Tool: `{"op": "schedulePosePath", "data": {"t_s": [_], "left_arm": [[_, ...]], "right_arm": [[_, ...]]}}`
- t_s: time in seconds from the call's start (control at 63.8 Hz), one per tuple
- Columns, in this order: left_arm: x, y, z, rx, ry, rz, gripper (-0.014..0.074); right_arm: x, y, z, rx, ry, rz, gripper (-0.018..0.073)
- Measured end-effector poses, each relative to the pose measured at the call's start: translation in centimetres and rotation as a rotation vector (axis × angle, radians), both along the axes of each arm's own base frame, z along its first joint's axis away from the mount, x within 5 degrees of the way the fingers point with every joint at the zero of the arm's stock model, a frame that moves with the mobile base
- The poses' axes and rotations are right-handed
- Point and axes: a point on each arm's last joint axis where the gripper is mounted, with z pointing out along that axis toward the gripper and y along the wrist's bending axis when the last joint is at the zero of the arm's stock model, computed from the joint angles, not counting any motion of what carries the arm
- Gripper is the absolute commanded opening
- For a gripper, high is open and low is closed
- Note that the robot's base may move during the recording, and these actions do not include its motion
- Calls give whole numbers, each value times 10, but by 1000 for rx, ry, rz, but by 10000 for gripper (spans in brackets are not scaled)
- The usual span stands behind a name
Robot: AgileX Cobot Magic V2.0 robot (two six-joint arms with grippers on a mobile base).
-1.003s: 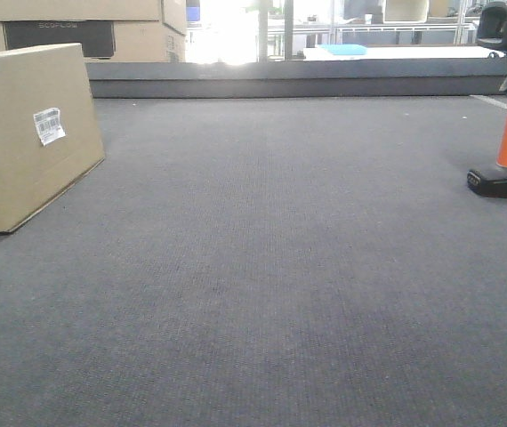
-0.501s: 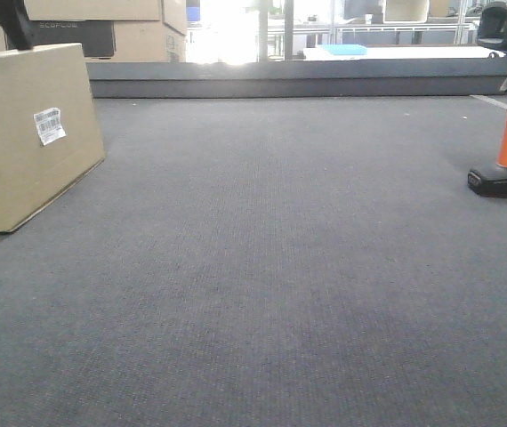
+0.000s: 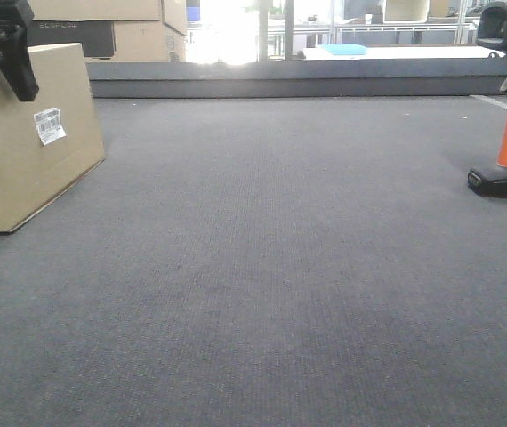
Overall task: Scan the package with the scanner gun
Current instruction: 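Grasp the box top with the left gripper and lift, tilting it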
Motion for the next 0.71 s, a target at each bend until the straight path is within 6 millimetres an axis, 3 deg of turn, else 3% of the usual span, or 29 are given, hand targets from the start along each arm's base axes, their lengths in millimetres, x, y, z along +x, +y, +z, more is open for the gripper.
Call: {"op": "schedulePosePath", "data": {"t_s": [0.204, 0.47, 0.705], "left_arm": [[0, 0, 0, 0, 0, 0, -111], [-1, 0, 10, -1, -2, 2, -111], [-31, -18, 76, -78, -119, -10, -111]], "right_arm": [[0, 0, 0, 0, 0, 0, -168], [0, 0, 0, 0, 0, 0, -168], [0, 0, 0, 0, 0, 0, -168]]}}
